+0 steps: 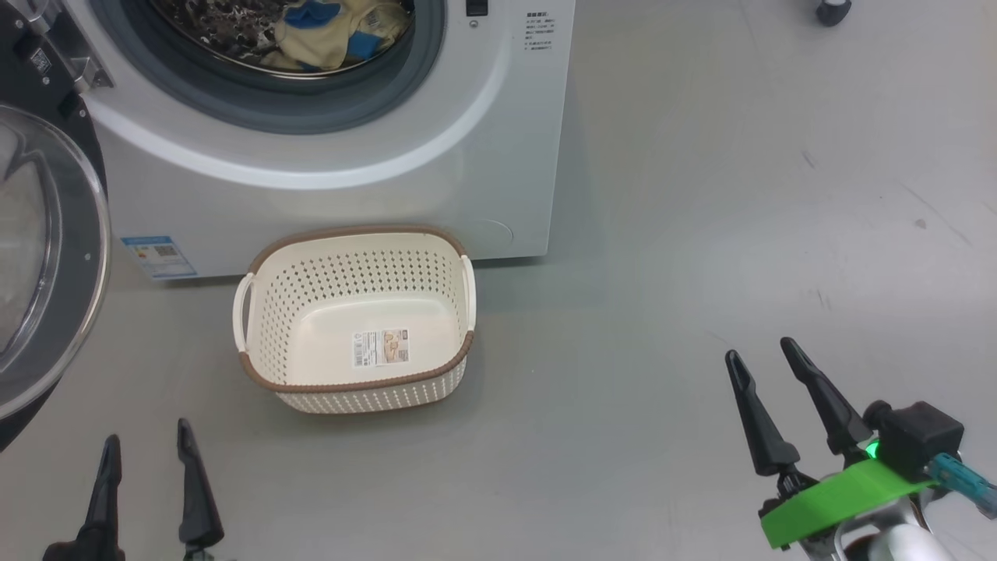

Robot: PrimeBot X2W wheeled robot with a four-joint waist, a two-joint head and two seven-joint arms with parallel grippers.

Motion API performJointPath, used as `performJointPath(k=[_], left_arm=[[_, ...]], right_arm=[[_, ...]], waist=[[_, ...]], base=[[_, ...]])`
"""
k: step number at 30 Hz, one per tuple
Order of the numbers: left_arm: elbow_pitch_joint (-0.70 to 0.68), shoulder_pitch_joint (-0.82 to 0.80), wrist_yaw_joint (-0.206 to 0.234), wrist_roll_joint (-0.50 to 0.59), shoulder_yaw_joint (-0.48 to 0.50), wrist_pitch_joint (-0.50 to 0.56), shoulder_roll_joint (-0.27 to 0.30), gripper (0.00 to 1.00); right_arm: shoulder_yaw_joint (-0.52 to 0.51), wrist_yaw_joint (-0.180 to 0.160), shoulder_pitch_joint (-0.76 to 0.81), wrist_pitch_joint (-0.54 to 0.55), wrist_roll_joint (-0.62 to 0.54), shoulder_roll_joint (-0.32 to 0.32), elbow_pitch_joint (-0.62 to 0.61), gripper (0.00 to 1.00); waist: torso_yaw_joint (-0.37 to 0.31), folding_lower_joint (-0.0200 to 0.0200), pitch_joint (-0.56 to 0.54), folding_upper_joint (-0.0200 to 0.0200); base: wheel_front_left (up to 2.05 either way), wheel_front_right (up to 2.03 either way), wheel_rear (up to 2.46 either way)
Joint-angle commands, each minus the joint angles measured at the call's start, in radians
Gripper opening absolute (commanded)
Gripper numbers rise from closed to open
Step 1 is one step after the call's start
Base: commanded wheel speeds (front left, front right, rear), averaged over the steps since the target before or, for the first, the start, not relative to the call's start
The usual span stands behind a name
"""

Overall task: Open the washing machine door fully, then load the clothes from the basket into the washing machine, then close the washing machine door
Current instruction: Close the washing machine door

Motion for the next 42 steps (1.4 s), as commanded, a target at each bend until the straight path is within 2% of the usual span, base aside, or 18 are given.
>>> performJointPath(k=[1, 42], left_arm=[[-0.027, -0.047, 0.012, 0.013, 0.045, -0.007, 0.006, 1.0], [-0.02, -0.026, -0.021, 0.045, 0.072, -0.007, -0.047, 1.0]], right_arm=[[0.008, 0.0, -0.03, -0.01, -0.001, -0.02, -0.032, 1.0], [0.023, 0.0, -0.027, -0.01, -0.001, -0.034, -0.026, 1.0]], waist=[[0.001, 0.0, 0.0, 0.0], [0.028, 0.0, -0.023, 0.0]], base=[[0.0, 0.0, 0.0], [0.0, 0.0, 0.0]])
